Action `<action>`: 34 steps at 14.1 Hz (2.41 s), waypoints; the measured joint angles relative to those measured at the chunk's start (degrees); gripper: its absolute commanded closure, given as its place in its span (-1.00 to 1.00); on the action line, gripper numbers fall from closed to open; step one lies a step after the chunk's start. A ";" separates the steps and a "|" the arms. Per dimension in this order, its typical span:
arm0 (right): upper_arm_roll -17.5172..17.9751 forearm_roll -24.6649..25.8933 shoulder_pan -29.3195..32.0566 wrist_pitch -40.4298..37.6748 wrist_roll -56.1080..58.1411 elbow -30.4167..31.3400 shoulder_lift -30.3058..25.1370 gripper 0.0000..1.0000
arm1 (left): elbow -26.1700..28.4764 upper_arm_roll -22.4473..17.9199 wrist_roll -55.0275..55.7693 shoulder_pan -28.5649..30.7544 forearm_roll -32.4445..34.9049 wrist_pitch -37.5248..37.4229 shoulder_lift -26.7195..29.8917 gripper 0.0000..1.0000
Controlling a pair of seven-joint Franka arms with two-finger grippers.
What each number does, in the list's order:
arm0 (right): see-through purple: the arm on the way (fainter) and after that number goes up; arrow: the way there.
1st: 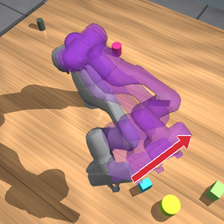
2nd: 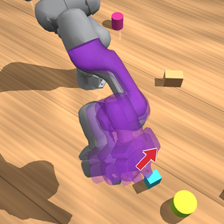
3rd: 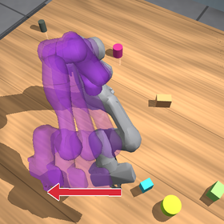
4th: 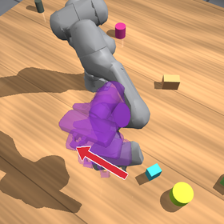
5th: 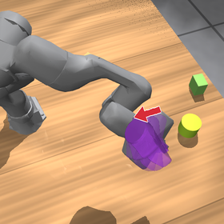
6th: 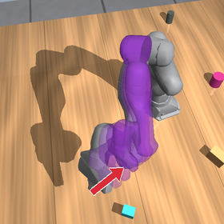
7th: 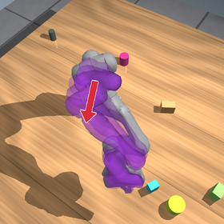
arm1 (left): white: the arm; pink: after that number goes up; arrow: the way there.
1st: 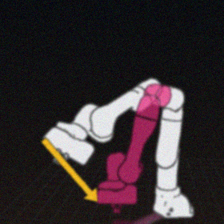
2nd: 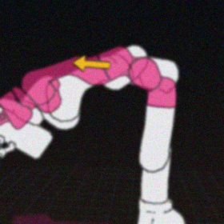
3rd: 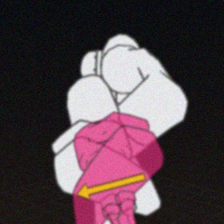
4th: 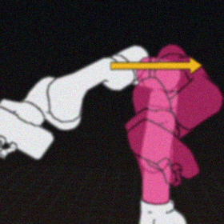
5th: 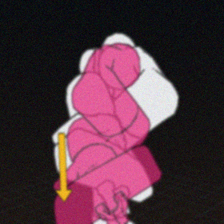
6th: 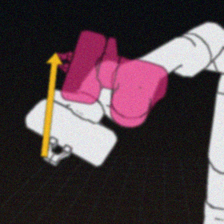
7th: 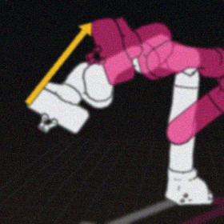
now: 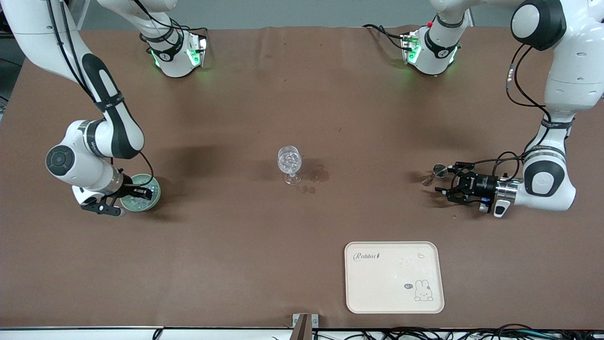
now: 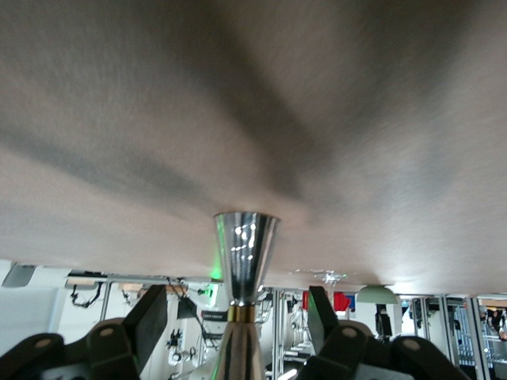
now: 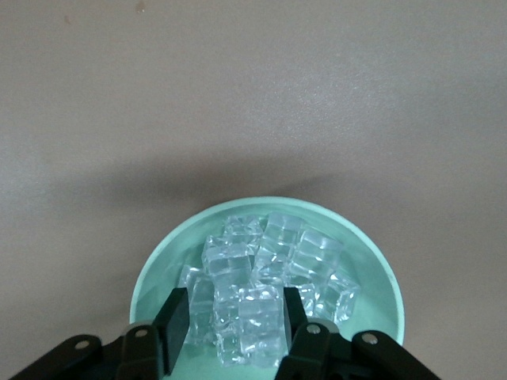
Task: Pour wine and add ice with both arms
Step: 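Grasp ice with the right gripper while the left gripper grasps the jigger, then lift the ice with the right gripper while the left gripper lifts the jigger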
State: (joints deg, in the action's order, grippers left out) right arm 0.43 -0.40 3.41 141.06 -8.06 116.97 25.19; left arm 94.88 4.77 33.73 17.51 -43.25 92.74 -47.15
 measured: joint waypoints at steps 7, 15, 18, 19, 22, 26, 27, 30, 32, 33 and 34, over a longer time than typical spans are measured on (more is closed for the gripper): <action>-0.20 0.00 0.16 -3.39 -0.08 -0.16 -0.92 0.30 | 0.24 0.25 0.00 -0.35 -0.09 -2.31 0.00 -0.10; -0.21 0.00 0.16 -3.46 -0.08 -0.38 -1.08 0.83 | 0.50 0.23 -1.06 -0.27 -1.44 -2.33 -0.99 0.14; -0.21 0.00 0.16 -3.56 -0.19 -0.61 -1.48 0.92 | 0.49 0.23 -1.12 -0.26 -1.54 -2.33 -1.02 0.24; -0.21 0.00 0.16 -4.42 -0.21 -0.91 -2.23 0.92 | 0.49 0.22 -1.13 -0.24 -1.55 -2.33 -1.05 0.28; -0.26 0.00 0.16 -12.48 -0.20 -3.82 -7.17 0.92 | 0.49 0.18 -1.13 -0.15 -2.92 -2.33 -1.26 0.38; -0.31 0.01 0.18 -19.04 0.66 -6.13 -16.42 0.92 | 0.46 0.17 -1.13 -0.14 -3.81 -2.33 -1.35 0.77; -0.30 0.03 0.17 -21.00 1.29 -6.30 -18.41 0.92 | 0.45 0.17 -1.13 -0.13 -3.85 -2.33 -1.36 0.89; -0.22 0.06 0.11 -30.10 2.29 -8.12 -23.64 0.92 | -0.02 0.22 -1.13 -0.18 -3.90 -2.45 -1.36 0.99; 0.01 0.06 -0.30 -34.56 2.75 -8.71 -27.30 0.92 | -0.88 0.67 -1.13 -0.27 -3.97 -3.70 -1.33 0.99; 0.20 0.06 -0.93 -36.52 2.88 -8.73 -29.07 0.92 | -1.41 1.72 -1.12 -0.19 -4.01 -4.30 -1.28 0.99; 0.40 0.09 -1.78 -38.13 2.90 -8.74 -30.57 0.93 | -1.87 3.16 -0.93 -0.17 -4.05 -4.54 -1.16 0.99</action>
State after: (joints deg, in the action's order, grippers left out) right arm 0.83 -0.31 1.62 102.94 -5.16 108.23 -5.38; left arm 93.02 7.93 32.79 17.33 -47.30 88.19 -48.31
